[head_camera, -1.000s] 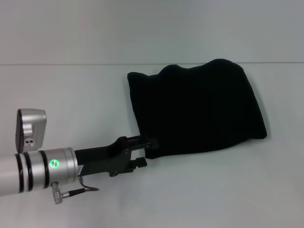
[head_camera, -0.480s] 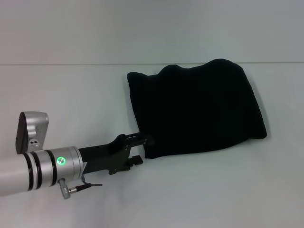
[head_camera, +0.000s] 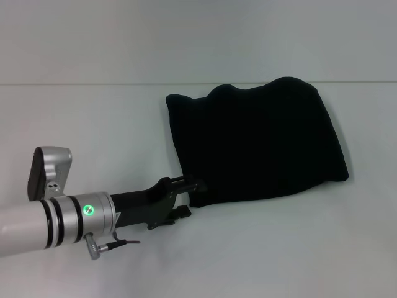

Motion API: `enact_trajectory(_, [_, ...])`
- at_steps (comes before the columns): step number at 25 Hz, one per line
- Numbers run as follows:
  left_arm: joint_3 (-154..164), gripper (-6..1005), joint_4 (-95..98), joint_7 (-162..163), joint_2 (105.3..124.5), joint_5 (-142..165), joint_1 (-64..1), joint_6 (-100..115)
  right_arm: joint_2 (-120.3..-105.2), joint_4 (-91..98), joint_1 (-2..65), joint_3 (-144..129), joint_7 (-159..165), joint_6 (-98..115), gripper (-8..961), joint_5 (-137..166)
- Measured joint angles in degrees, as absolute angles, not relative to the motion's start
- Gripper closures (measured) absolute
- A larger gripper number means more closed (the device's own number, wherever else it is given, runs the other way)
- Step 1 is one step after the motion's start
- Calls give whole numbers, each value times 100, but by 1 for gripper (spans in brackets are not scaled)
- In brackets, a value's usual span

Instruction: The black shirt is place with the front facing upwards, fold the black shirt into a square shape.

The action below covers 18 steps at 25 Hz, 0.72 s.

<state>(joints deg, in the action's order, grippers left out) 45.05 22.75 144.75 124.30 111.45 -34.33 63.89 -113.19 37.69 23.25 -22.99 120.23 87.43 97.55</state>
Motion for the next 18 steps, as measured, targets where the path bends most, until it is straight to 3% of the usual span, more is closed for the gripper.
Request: enact_trajectory(18, [4491, 280, 2023, 14641, 12397, 11133, -3744, 6180, -11307, 3665, 2262, -2093, 12013, 8815, 176, 9746])
